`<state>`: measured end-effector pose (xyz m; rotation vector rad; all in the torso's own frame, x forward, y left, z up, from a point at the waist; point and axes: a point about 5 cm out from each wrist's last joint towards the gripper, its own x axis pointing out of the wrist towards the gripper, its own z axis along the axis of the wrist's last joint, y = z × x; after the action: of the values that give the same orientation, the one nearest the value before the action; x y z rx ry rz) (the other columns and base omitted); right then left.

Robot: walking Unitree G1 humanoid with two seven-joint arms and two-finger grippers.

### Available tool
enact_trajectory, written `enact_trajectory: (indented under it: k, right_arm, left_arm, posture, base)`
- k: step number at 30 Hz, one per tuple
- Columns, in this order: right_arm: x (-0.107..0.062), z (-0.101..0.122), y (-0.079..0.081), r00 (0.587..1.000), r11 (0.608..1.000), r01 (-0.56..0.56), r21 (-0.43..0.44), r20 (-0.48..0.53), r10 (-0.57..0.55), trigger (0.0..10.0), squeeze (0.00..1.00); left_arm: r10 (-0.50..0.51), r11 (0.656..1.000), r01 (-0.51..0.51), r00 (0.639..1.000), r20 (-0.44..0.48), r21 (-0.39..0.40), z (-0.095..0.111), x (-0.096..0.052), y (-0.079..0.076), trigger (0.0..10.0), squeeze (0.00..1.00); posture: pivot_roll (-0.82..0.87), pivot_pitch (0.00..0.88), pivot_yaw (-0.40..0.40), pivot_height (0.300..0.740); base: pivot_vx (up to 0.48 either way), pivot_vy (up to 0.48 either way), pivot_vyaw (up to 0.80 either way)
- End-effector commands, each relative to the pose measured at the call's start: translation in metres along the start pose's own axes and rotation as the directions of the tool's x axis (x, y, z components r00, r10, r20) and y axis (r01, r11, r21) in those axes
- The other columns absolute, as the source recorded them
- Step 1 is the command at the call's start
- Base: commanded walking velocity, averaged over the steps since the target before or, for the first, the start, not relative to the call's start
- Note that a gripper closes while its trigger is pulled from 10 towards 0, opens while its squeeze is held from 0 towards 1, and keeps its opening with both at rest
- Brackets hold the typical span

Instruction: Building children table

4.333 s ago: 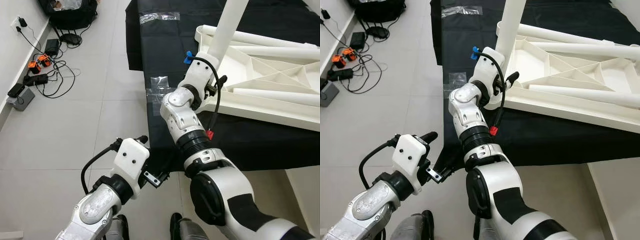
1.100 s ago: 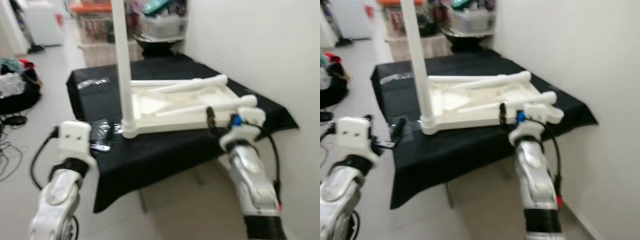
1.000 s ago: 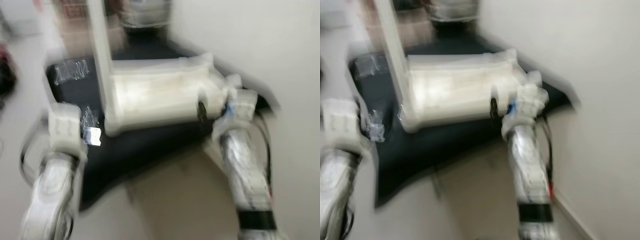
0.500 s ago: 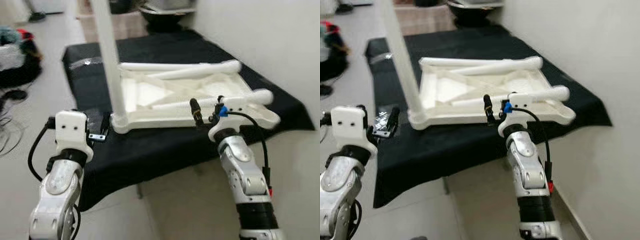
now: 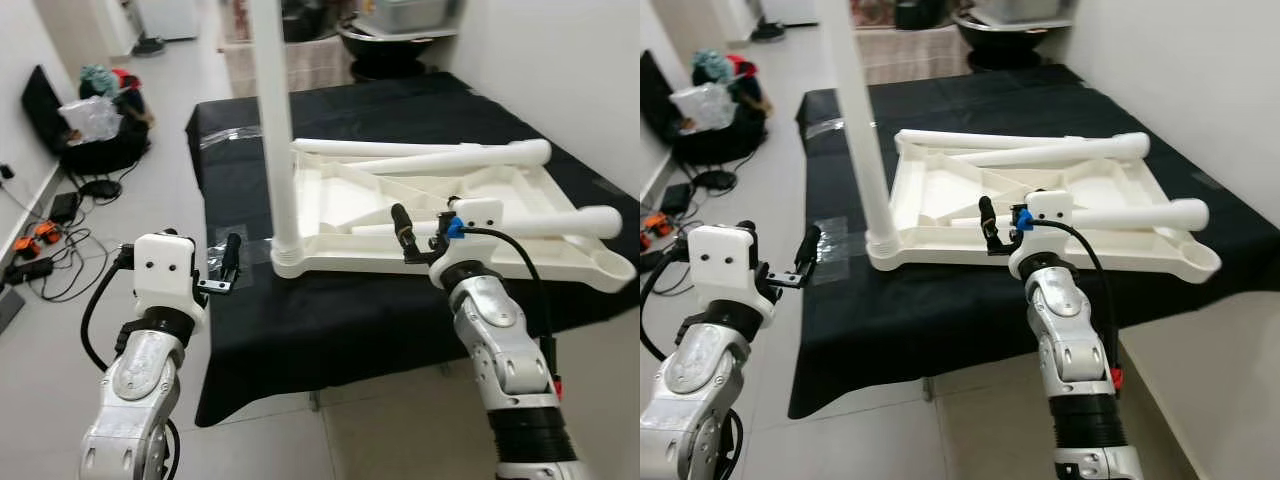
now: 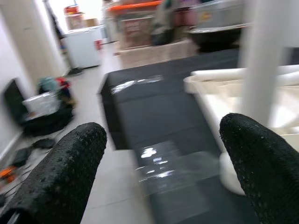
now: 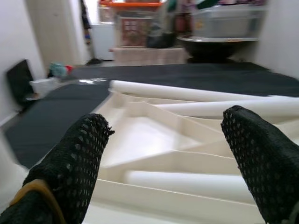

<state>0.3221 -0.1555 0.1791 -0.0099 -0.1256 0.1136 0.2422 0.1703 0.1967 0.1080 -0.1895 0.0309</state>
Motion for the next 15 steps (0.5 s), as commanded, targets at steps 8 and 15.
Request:
enact_trajectory:
  k: [8,15]
  right_arm:
    - [0.0008,-0.0041,0.0006,1.0,1.0,0.002,-0.001,-0.025,-0.002,10.0,0.0]
    - [0.0029,-0.0028,-0.0067,0.998,0.998,0.058,0.024,-0.027,-0.057,10.0,0.0]
  left_arm:
    - [0.011,1.0,-0.01,1.0,-0.009,0.018,-0.002,-0.0004,0.002,10.0,0.0]
    - [0.014,1.0,-0.014,1.0,-0.015,0.015,-0.0025,-0.0006,0.0029,10.0,0.0]
  posture:
    - [0.08,0.017,-0.065,0.74]
    - [0.07,0.019,-0.061,0.74]
  base:
    - [0.0,0.0,0.69]
    - [0.0,0.0,0.0]
